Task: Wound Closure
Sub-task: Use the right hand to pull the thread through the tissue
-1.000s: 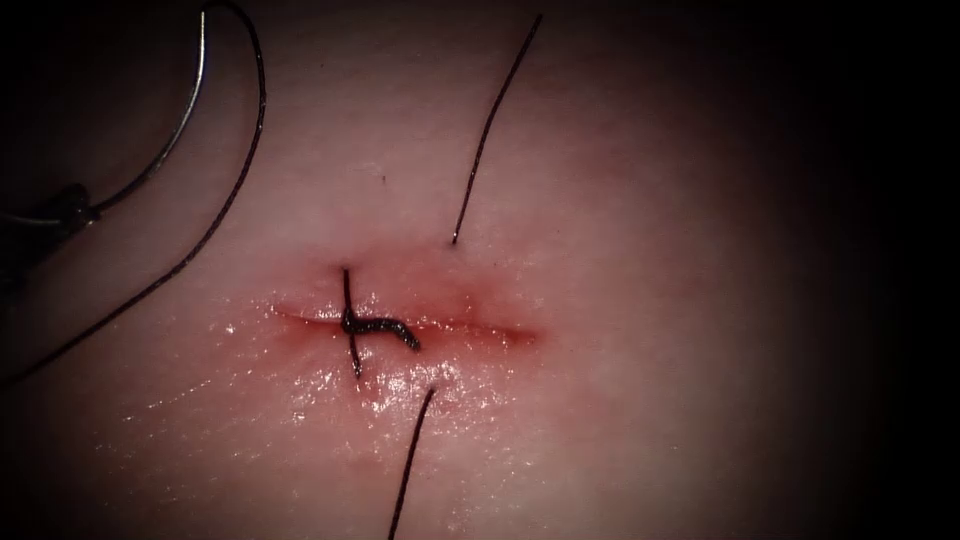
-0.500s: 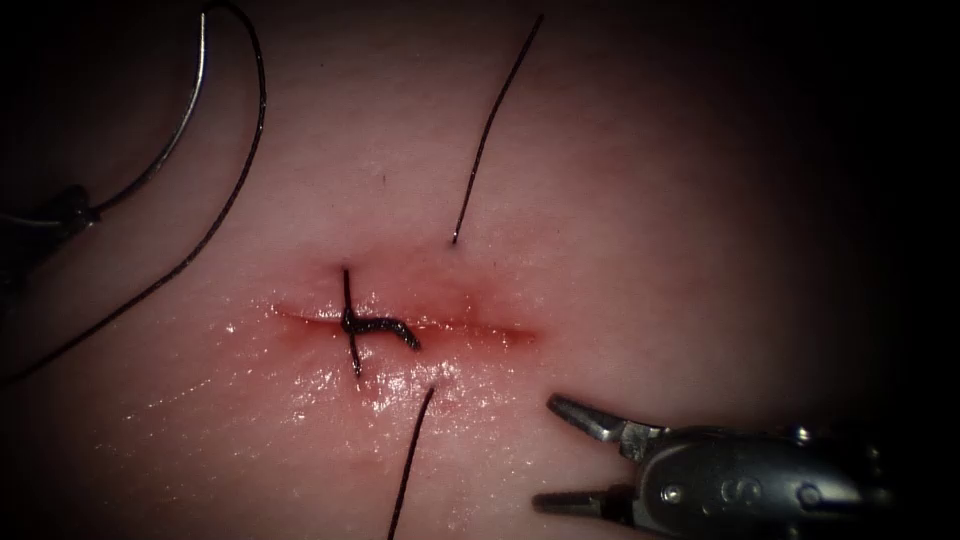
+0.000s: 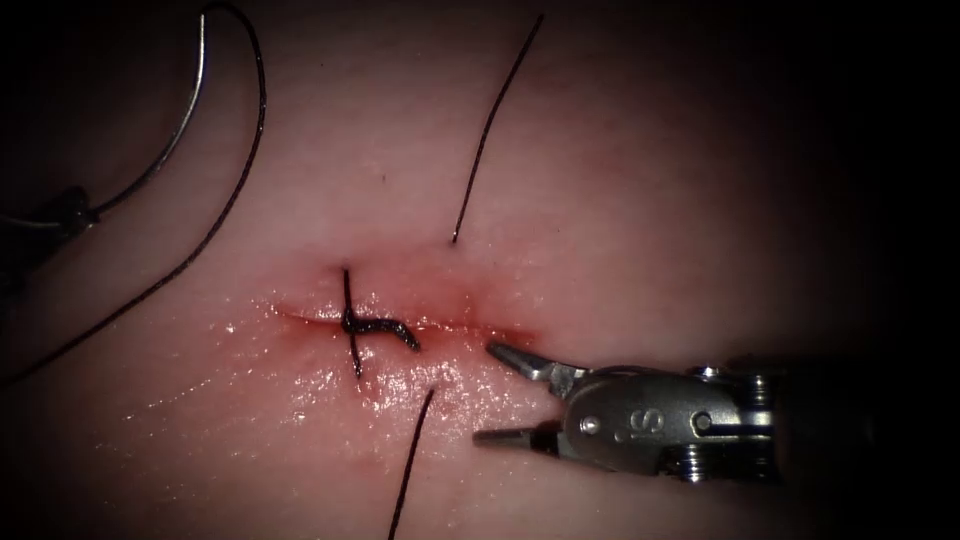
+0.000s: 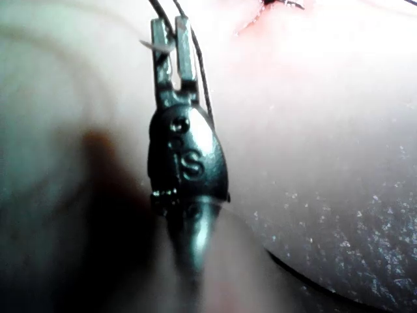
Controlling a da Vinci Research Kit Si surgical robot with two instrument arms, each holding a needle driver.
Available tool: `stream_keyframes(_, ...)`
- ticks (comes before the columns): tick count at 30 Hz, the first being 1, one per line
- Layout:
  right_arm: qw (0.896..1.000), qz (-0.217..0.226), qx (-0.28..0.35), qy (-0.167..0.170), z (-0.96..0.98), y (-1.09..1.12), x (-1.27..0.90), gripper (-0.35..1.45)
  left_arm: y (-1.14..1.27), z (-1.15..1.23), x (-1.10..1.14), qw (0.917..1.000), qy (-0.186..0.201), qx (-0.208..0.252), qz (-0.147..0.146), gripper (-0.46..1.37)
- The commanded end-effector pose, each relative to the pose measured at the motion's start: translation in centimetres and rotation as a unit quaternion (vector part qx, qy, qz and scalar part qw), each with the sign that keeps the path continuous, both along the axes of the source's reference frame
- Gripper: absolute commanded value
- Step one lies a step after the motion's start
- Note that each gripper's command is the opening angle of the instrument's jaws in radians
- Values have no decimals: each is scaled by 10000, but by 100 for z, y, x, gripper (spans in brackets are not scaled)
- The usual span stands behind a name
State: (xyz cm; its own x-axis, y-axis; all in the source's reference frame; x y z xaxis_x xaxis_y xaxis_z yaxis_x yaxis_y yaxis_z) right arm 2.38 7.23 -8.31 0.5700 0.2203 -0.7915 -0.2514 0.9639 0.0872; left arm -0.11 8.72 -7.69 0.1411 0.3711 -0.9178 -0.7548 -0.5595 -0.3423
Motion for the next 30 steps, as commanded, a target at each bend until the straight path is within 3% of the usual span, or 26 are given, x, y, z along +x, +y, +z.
stream_keyframes(1, 10000, -40, 63, 38, 1, -2, 5, 138, 0, 0, 0, 10000, -4, 0, 10, -35)
stream_keyframes(12, 9999, -90, 59, 88, 3, -13, 28, 136, 0, 0, 0, 10000, -4, 0, 10, -35)
stream_keyframes(17, 9999, -88, 55, 87, 4, -13, 29, 123, 0, -1, 0, 10000, -4, 0, 9, -35)
stream_keyframes(19, 9998, -133, 70, 149, 5, -14, 29, 85, 0, -1, 0, 10000, -4, 1, 10, -35)
stream_keyframes(21, 9986, -269, 326, 303, 6, -17, 29, -16, 0, -1, 0, 10000, -4, 1, 10, -35)
stream_keyframes(22, 9980, -351, 433, 301, 7, -17, 30, -35, 0, -1, 0, 10000, -4, 1, 10, -35)
stream_keyframes(30, 9968, -542, 553, 190, 10, -26, 28, -35, 0, -2, 0, 10000, -5, 4, 11, -35)
